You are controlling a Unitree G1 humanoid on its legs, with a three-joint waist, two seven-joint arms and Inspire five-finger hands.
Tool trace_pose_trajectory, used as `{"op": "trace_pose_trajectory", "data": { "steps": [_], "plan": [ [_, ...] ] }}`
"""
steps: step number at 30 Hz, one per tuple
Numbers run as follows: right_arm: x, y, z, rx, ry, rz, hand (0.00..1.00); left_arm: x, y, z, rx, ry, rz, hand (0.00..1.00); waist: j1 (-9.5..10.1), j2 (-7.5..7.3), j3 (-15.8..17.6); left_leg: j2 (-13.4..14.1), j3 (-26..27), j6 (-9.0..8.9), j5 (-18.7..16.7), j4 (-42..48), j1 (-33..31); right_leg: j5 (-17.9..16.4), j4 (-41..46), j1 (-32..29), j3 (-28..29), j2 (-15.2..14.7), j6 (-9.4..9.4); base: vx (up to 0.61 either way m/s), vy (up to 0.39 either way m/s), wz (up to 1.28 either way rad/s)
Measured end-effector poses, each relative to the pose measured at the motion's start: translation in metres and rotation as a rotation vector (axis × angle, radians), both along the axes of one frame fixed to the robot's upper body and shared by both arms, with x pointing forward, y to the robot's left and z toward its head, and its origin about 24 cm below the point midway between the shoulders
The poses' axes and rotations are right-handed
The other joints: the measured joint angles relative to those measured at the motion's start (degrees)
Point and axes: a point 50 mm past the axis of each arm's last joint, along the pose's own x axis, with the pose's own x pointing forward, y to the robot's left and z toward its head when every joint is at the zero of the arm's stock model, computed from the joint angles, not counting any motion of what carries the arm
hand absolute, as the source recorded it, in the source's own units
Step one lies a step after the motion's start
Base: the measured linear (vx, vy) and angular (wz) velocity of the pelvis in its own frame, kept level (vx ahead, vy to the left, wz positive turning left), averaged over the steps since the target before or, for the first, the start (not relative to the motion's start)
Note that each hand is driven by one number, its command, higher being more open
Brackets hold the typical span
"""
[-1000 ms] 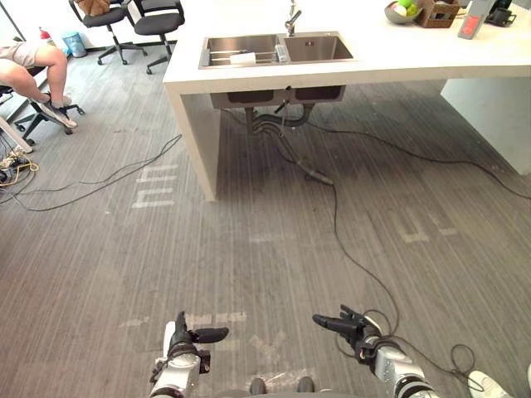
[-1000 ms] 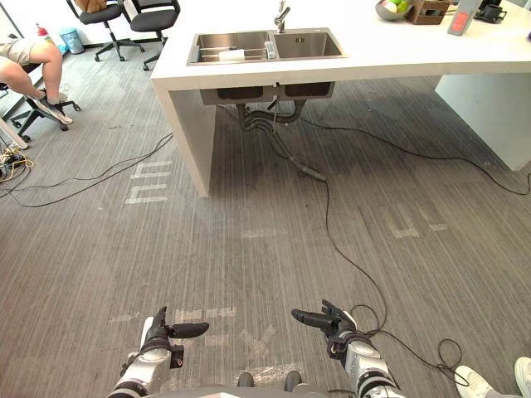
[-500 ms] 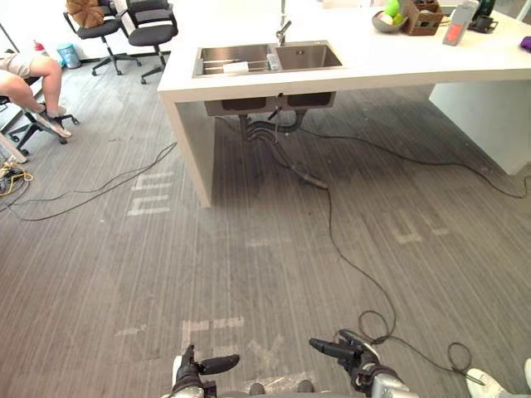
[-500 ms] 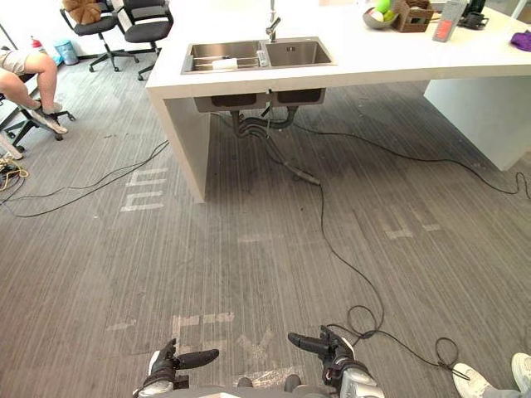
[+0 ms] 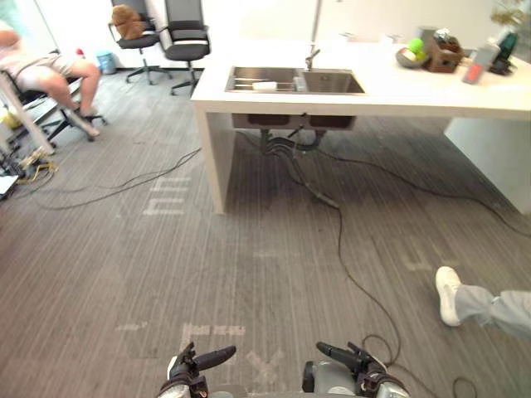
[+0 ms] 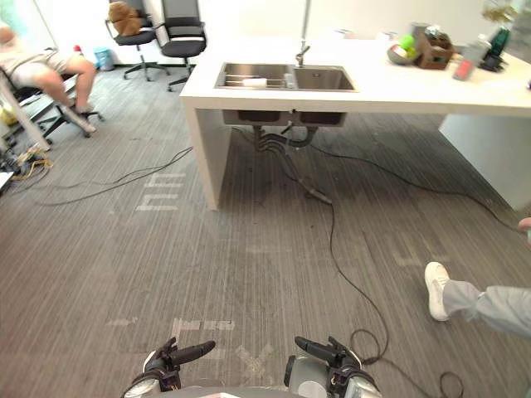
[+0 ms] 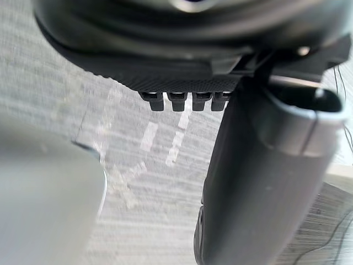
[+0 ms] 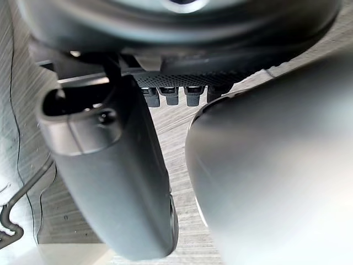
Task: Walk over to the sink, pick up the cup, carry it to the dishwasher, place the cup inside the dishwasher, then close the dishwasher door
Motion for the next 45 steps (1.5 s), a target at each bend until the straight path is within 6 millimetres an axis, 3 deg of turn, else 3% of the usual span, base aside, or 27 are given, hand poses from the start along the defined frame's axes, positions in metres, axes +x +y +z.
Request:
{"op": "trace_pose_trajectory", "data": {
  "steps": [2,5,6,7,8,10,12,13,14,15,16,17,19,21,22,24,26,28,29,30,32,36,40,42,43,44,45],
  "plan": [
    [0.001,0.001,0.0,0.015,-0.019,-0.044,1.0,0.008,-0.002,0.003,-0.018,-0.008,-0.006,1.0,-0.09,0.14,0.4,1.6,-1.3,-1.48,-1.7,0.4,0.3,1.1,-17.0,0.2,0.6,1.6,1.52,0.24,-0.193,0.21],
    [0.007,0.003,0.004,0.018,-0.054,-0.049,1.0,0.03,-0.009,0.012,-0.058,-0.074,0.004,1.0,-0.17,-0.02,2.4,3.3,-2.1,-4.04,-6.5,3.4,1.2,3.7,-30.7,1.7,4.0,2.2,3.53,0.27,-0.278,0.1],
    [0.006,0.004,0.003,0.02,-0.055,-0.051,1.0,0.035,-0.01,0.014,-0.066,-0.087,0.007,1.0,-0.21,-0.4,2.5,3.4,-2.5,-4.67,-7.7,4.1,1.5,3.6,-31.1,2.2,5.1,1.9,3.69,0.31,-0.353,0.14],
    [0.007,0.002,0.004,0.022,-0.06,-0.063,1.0,0.043,-0.012,0.017,-0.071,-0.108,0.006,1.0,-0.04,-0.45,2.9,4.3,-2.8,-5.48,-9.3,4.5,2.4,6.7,-29.9,2.2,4.4,2.2,4.55,0.35,-0.411,0.42],
    [0.009,-0.002,0.006,0.019,-0.073,-0.088,1.0,0.055,-0.021,0.023,-0.099,-0.138,-0.002,1.0,-0.74,1.02,2.8,6.9,-4.8,-6.76,-10.2,2.6,3.4,6.8,-25.8,0.6,2.8,3.8,4.39,0.47,-0.495,0.5],
    [0.008,-0.005,0.006,0.021,-0.069,-0.101,1.0,0.061,-0.029,0.025,-0.121,-0.155,-0.01,1.0,-0.83,2.16,2.2,9.5,-5.5,-6.78,-10.1,-0.2,4.8,5.9,-23.4,-0.4,0.7,5.5,2.59,0.48,-0.414,0.46],
    [0.006,-0.007,0.005,0.039,-0.048,-0.112,1.0,0.062,-0.039,0.024,-0.146,-0.138,-0.015,1.0,-0.97,2.59,1.4,9.7,-4.8,-8.07,-9.3,13.9,1.9,4.1,-20.7,-0.2,-2.2,6.1,-5.07,0.45,-0.321,0.35],
    [0.006,-0.008,0.005,0.039,-0.042,-0.106,1.0,0.061,-0.041,0.023,-0.152,-0.133,-0.013,1.0,-1.28,2.95,1.0,9.7,-4.2,-9.53,-8.4,18.5,0.8,3.3,-20.6,0.4,-2.8,6.5,-5.73,0.46,-0.291,0.34],
    [0.003,-0.012,0.004,0.036,-0.029,-0.086,1.0,0.056,-0.044,0.02,-0.162,-0.117,-0.006,1.0,-1.78,3.81,0.3,10.3,-1.8,-12.48,-3.7,26.1,-1.9,1.7,-20.6,1.6,-4.0,7.3,-6.05,0.37,-0.205,0.32],
    [0.002,-0.012,0.004,0.034,-0.021,-0.077,1.0,0.055,-0.045,0.02,-0.165,-0.117,-0.005,1.0,-1.95,3.98,0.3,11.4,-0.3,-13.1,-1.1,28.9,-3.7,1.1,-20.8,2.4,-4.8,7.6,-6.14,0.44,-0.228,0.46],
    [-0.001,-0.012,0.002,0.038,0.0,-0.061,1.0,0.055,-0.046,0.02,-0.165,-0.116,-0.002,1.0,-1.81,4.37,0.5,14.0,2.5,-13.0,6.8,37.3,-8.2,0.7,-23.5,5.6,-5.7,8.6,-6.57,0.4,-0.175,0.48],
    [-0.004,-0.013,0.001,0.034,0.011,-0.061,1.0,0.053,-0.045,0.019,-0.165,-0.113,0.003,1.0,-1.52,4.78,0.9,16.2,4.4,-10.91,5.9,47.5,-13.6,0.7,-26.9,9.8,-6.4,9.8,-7.56,0.39,-0.156,0.43],
    [-0.01,-0.017,0.0,0.03,0.022,-0.069,1.0,0.049,-0.043,0.018,-0.164,-0.105,0.019,1.0,-1.13,4.78,1.5,14.8,5.3,-8.89,2.1,53.5,-18.9,0.8,-31.4,16.8,-7.2,10.4,-9.01,0.4,-0.132,0.24],
    [-0.009,-0.022,0.001,0.027,0.012,-0.078,1.0,0.057,-0.043,0.027,-0.157,-0.168,0.003,1.0,0.32,4.35,2.0,12.0,8.0,-8.75,-0.6,45.7,-22.8,0.8,-34.6,20.9,-6.6,10.2,-8.96,0.36,-0.092,-0.09],
    [-0.002,-0.022,0.003,0.024,-0.006,-0.067,1.0,0.064,-0.042,0.033,-0.148,-0.209,-0.012,1.0,0.77,4.28,2.1,10.3,10.7,-9.06,-0.8,33.4,-24.2,1.4,-36.2,22.1,-6.1,9.9,-8.12,0.32,-0.003,-0.34],
    [0.011,-0.021,0.007,0.034,-0.046,-0.073,1.0,0.07,-0.044,0.042,-0.145,-0.264,-0.016,1.0,1.71,5.02,2.7,7.2,10.8,-10.76,3.4,3.1,-22.2,1.5,-38.1,24.0,-3.8,10.2,-7.67,0.34,0.031,-0.48],
    [0.021,-0.02,0.01,0.04,-0.077,-0.076,1.0,0.072,-0.048,0.044,-0.151,-0.274,-0.011,1.0,2.84,6.03,4.1,6.8,9.4,-12.48,5.6,-6.7,-23.1,0.8,-40.1,27.0,-1.1,10.8,-6.5,0.33,0.117,-0.6],
    [0.015,-0.019,0.008,0.046,-0.066,-0.071,1.0,0.066,-0.052,0.04,-0.16,-0.246,-0.003,1.0,3.05,7.02,4.1,8.0,10.8,-12.33,5.7,-5.0,-23.8,-0.7,-40.9,29.8,0.2,12.0,-5.38,0.28,0.143,-0.41],
    [0.008,-0.019,0.007,0.046,-0.055,-0.063,1.0,0.061,-0.051,0.038,-0.163,-0.229,-0.005,1.0,3.09,7.99,4.0,8.9,11.2,-9.91,10.5,-4.8,-22.6,-3.2,-40.1,32.3,1.2,13.0,-4.62,0.35,0.195,-0.23],
    [0.0,-0.017,0.004,0.053,-0.036,-0.058,1.0,0.06,-0.048,0.037,-0.155,-0.223,-0.007,1.0,3.08,7.31,4.2,8.7,11.5,-7.78,16.3,-4.9,-21.3,-5.6,-38.4,33.2,1.6,12.1,-3.83,0.36,0.192,-0.13],
    [-0.003,-0.016,0.003,0.052,-0.023,-0.044,1.0,0.064,-0.044,0.039,-0.145,-0.233,-0.01,1.0,3.25,6.49,4.3,7.0,12.3,-5.01,19.7,-4.1,-21.1,-8.3,-36.2,33.1,2.2,10.3,-2.75,0.37,0.176,-0.1],
    [0.003,-0.007,0.003,0.077,0.005,0.011,1.0,0.072,-0.032,0.044,-0.104,-0.259,-0.002,1.0,3.65,5.66,4.7,4.3,13.5,-1.26,16.5,-1.4,-21.0,-7.9,-33.9,33.0,7.2,7.2,-2.51,0.31,0.175,0.02],
    [0.007,0.001,0.001,0.132,0.03,-0.028,1.0,0.069,-0.028,0.043,-0.058,-0.259,0.048,1.0,4.73,3.88,2.7,2.9,15.0,-0.93,14.4,-5.2,-19.3,-7.4,-21.0,25.8,10.0,5.9,-2.24,0.19,0.099,-0.17],
    [0.003,0.0,0.0,0.145,0.035,-0.09,1.0,0.064,-0.031,0.041,-0.057,-0.261,0.048,1.0,4.43,1.99,1.3,0.6,15.0,-1.29,14.1,-9.9,-16.3,-5.6,-6.1,18.0,11.7,3.4,5.01,0.25,0.072,-0.07],
    [0.007,-0.002,0.002,0.148,0.007,-0.139,1.0,0.063,-0.033,0.041,-0.054,-0.262,0.038,1.0,3.65,0.52,1.8,-1.6,14.6,-0.27,14.5,-10.4,-13.1,0.2,7.2,13.3,12.0,1.6,12.14,0.34,0.102,0.17],
    [0.007,-0.002,0.002,0.14,-0.003,-0.149,1.0,0.063,-0.033,0.041,-0.051,-0.262,0.037,1.0,2.67,-0.12,1.6,-2.9,13.5,0.53,14.0,-11.0,-10.9,6.0,13.9,11.0,10.8,0.0,11.08,0.34,0.103,0.31],
    [0.007,-0.003,0.002,0.123,-0.004,-0.139,1.0,0.065,-0.034,0.042,-0.046,-0.269,0.033,1.0,2.13,-0.39,1.3,-3.4,12.9,0.93,13.7,-11.2,-9.9,5.8,18.0,8.9,9.9,-1.2,10.69,0.38,0.077,0.59]
  ]
}}
